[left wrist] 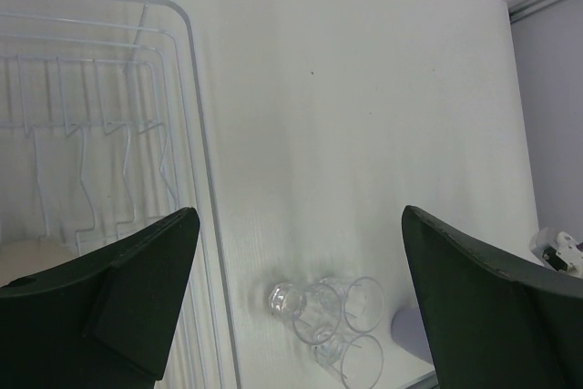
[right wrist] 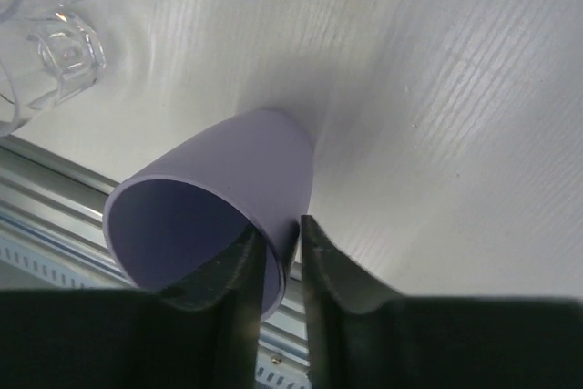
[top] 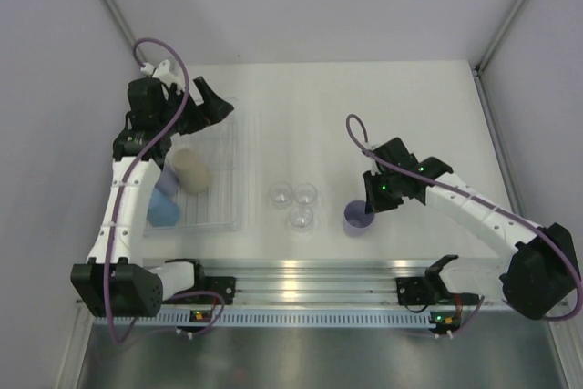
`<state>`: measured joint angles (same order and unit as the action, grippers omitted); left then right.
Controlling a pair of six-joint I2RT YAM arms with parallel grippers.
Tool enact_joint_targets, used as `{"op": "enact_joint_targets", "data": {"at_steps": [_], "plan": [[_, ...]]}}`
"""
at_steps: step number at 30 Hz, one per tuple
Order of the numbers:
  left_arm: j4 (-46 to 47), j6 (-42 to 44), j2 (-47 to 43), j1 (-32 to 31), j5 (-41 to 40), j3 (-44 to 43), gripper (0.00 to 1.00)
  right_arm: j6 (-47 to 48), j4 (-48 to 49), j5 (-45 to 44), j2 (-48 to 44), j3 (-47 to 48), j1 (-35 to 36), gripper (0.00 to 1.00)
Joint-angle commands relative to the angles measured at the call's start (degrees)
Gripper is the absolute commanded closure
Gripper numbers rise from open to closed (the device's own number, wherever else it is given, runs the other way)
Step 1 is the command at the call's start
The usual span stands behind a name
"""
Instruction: Load the cups into the dish rack
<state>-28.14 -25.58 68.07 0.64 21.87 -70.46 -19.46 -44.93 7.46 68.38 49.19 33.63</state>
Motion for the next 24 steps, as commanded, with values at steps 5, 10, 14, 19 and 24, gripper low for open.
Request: {"op": "enact_joint_targets", "data": {"at_steps": [5,10,14,19,24], "plan": [[3.80,0.45,0.48,-0.21,0.28,-1.00,0.02,0.56,-0.33,-3.50,3.16,1.61,1.44,1.00],[3.71,1.06,0.39,-0.21,0.63,-1.18,0.03,3.20,-3.76,-9.39,5.62,7.23,1.44,1.00],[3.71,1.06,-0.04,-0.29,0.98,-1.44,0.04,5.66,-5.17,-11.59,8.52,15.13,1.27,1.00],[3.62,0.45,-1.80,-0.21,0.55,-0.82,0.04,7.86,-6.05,-11.51,11.77,25.84,0.30,1.00],[3.62,-0.96,-3.64,-0.21,0.55,-0.12,0.02,9.36,-5.09,-5.83,15.73,34.56,-1.89,1.00]]}}
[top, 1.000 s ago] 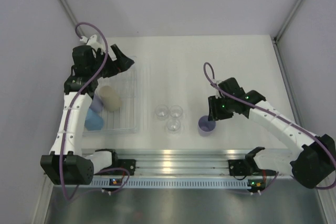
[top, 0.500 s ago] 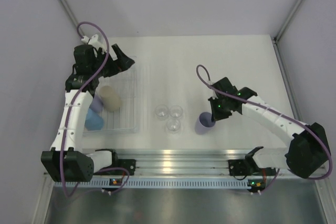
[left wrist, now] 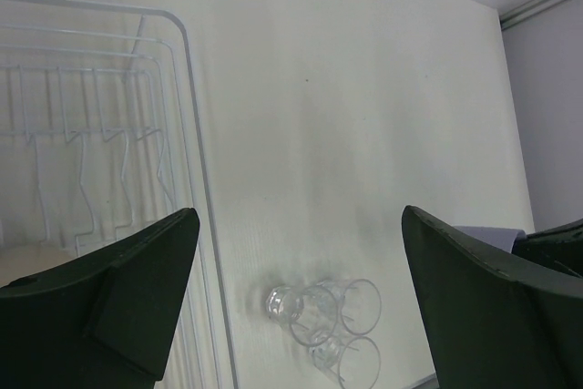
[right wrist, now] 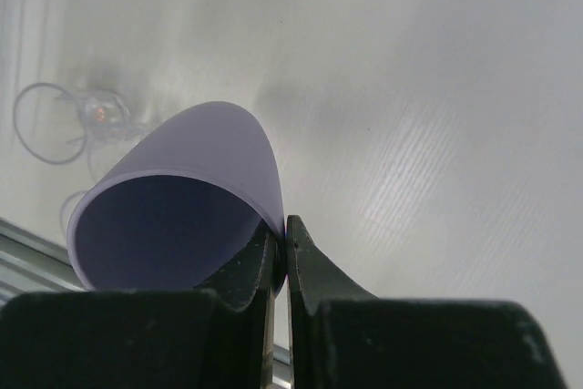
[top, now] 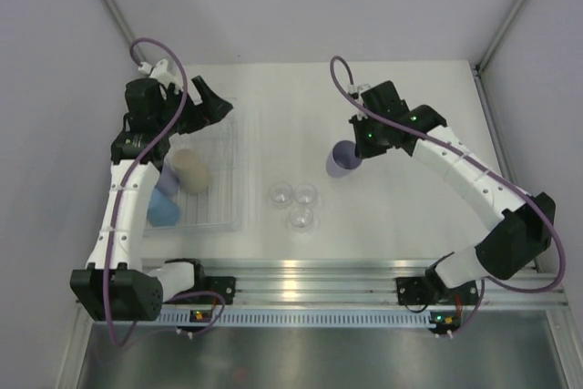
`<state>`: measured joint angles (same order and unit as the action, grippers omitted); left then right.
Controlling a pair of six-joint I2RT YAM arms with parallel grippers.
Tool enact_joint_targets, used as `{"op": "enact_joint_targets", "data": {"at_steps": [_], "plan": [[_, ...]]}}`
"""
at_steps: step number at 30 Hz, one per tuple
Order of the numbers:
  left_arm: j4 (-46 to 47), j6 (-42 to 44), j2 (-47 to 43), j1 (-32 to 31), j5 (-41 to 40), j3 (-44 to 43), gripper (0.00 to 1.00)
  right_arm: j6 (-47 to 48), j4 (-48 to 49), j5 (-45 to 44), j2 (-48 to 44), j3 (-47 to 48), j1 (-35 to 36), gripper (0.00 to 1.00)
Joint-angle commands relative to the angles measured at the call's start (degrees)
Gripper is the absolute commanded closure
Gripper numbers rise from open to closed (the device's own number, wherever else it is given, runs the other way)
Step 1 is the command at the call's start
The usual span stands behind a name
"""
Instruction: Load the cups into the dish rack
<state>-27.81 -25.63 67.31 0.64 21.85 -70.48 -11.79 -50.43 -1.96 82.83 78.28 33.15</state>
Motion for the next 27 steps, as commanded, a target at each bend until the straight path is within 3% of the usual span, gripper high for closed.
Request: {"op": "enact_joint_targets", "data": {"at_steps": [1,8,14,22,27], "plan": [[3.29,-1.18,-3.23,-0.29,0.31,0.08,0.02,1.51,1.30,5.37,1.63,7.22,-1.94,1.00],[3.38,-4.25,-6.13,-0.29,2.06,2.27,0.02,-4.11,14.30,23.82,8.21,9.70,-4.67,1.00],[4.08,-6.54,-8.68,-0.29,3.55,4.82,0.02,-16.05,34.06,41.30,13.92,9.17,-4.67,1.00],[7.94,-8.65,-11.76,-0.29,8.91,8.33,0.02,-31.79,54.20,51.26,20.44,9.61,-4.67,1.00],[19.36,-14.97,-13.86,-0.29,14.88,13.42,0.02,-41.70,67.64,54.86,21.85,7.33,-4.67,1.00]]}}
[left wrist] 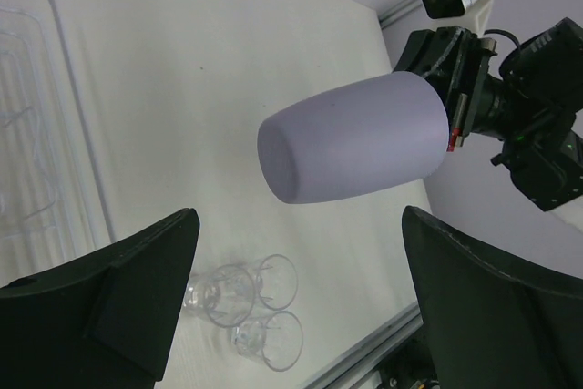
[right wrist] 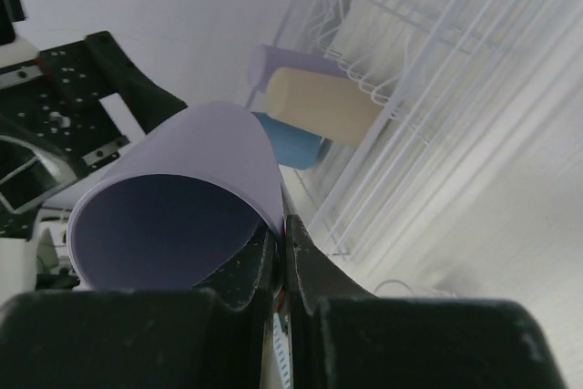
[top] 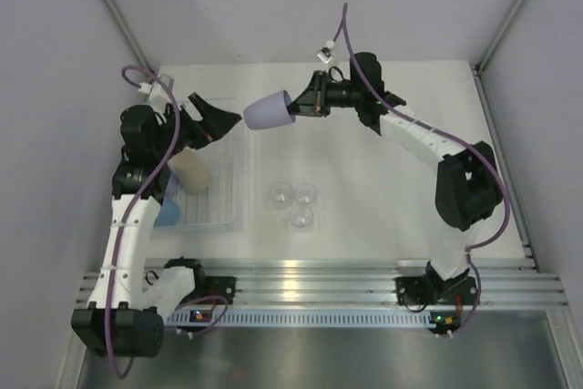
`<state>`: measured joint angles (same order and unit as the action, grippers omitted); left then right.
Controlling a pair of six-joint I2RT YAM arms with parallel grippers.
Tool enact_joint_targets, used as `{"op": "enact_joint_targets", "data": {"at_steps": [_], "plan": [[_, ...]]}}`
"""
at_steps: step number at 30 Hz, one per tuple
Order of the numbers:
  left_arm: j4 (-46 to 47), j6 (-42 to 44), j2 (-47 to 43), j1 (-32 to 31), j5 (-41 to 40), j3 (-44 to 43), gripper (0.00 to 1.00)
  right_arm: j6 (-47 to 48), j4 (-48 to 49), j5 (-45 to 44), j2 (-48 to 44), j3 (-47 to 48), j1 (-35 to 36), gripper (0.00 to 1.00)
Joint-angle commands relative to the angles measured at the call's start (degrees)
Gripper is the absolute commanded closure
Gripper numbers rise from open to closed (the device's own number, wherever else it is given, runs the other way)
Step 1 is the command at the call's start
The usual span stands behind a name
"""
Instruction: Load the cups into the dish rack
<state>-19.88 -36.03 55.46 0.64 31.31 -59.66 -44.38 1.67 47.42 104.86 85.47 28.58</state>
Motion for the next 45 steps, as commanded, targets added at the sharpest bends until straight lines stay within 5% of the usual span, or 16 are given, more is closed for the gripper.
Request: {"op": "enact_joint_targets", "data": {"at_steps": [1,7,33,45], "plan": [[13.62,-5.71,-2.29,-0.21,6.04,3.57,0.02,-10.71,17.56,5.75,0.17,-0.39,-0.10,1.00],[22.87,-11.87,-2.82,-0.21,7.98,8.15,0.02,-21.27,31.01,6.90,1.66,-2.76,-0.10,1.00],[37.01,-17.05,4.92,-0.29,9.38,7.02,0.01,-24.17,34.36,6.72,1.40,-3.29,1.30,1.00],[42.20,-19.77,8.34,-5.74,8.42,6.49,0.01,-24.35,35.07,6.81,1.14,-4.26,1.30,1.00]]}}
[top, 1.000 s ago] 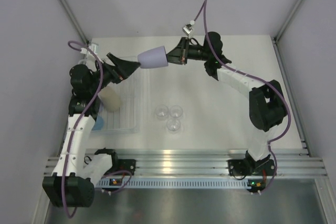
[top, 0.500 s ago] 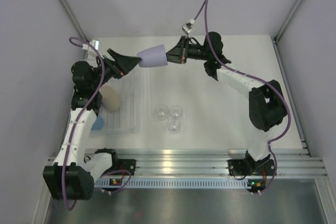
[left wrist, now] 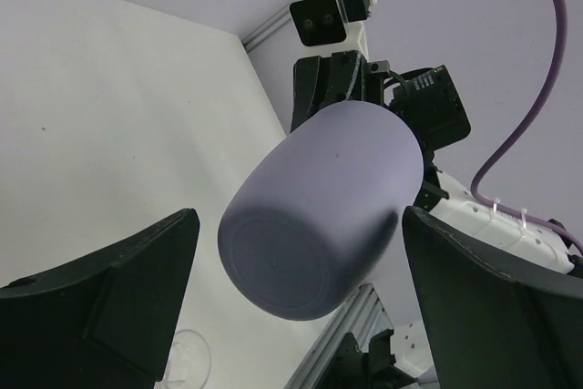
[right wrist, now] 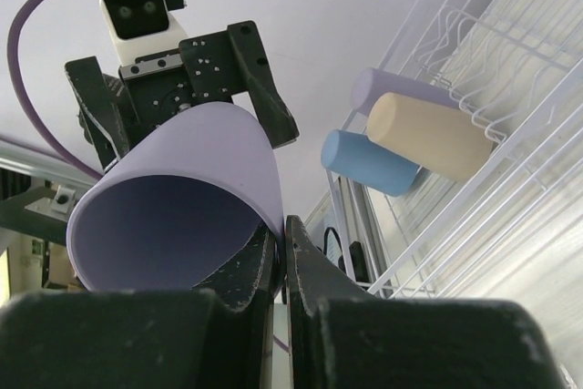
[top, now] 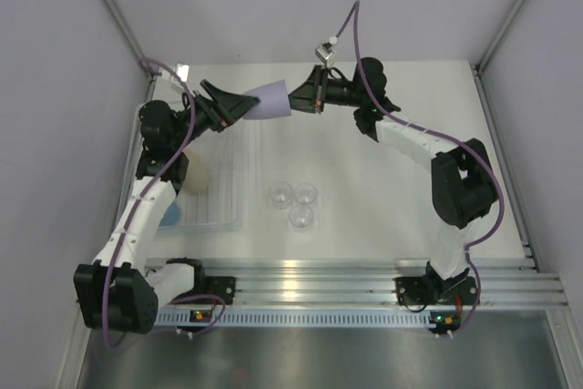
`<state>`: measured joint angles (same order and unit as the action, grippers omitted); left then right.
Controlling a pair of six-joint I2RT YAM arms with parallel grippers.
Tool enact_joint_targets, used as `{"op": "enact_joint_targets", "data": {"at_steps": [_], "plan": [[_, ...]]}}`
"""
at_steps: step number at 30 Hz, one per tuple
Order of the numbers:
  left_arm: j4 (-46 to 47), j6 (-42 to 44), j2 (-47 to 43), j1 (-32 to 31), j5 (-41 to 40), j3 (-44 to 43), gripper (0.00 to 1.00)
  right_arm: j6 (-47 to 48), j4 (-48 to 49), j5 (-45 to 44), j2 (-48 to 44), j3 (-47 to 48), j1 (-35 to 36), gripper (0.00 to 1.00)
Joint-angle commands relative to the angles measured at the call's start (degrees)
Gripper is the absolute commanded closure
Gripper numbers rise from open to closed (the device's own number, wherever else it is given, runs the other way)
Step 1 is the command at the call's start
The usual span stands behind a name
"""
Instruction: Load the cups into the dish rack
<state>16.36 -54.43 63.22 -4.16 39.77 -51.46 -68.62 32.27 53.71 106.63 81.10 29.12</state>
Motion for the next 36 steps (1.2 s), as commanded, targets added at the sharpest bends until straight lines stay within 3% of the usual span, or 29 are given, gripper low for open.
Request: {"op": "enact_joint_targets", "data": {"at_steps": [1,19,21,28,31,33,34,36], "plan": [[6.75,-1.55,0.67,-1.72,-0.22,-1.80,0.01,-0.20,4.73,0.52,-0.55,0.11,0.76,1.00],[9.92,-3.22,3.14,-5.42,-2.59,-2.50,0.02,-0.20,5.26,0.78,-0.19,-0.94,0.67,1.00],[9.92,-3.13,2.96,-5.42,-3.12,-2.33,0.06,-0.11,5.26,0.87,-0.37,-1.03,0.76,1.00],[11.50,-4.63,4.72,-5.42,-1.10,-2.77,0.44,0.06,5.17,0.87,-0.11,-0.86,0.76,1.00],[11.85,-5.16,5.07,-5.50,-0.22,-2.86,0.68,-0.20,5.08,0.87,0.16,-0.51,0.67,1.00],[11.85,-5.33,5.16,-5.50,-0.13,-2.77,0.93,-0.29,5.26,0.95,0.51,-0.33,0.76,1.00],[11.85,-5.24,5.16,-5.50,-0.13,-2.68,0.99,-0.55,5.52,1.04,0.60,-0.42,0.76,0.93],[11.85,-5.42,4.89,-5.59,-0.48,-2.24,1.00,-1.16,6.74,1.04,0.69,-0.68,0.76,0.89]]}}
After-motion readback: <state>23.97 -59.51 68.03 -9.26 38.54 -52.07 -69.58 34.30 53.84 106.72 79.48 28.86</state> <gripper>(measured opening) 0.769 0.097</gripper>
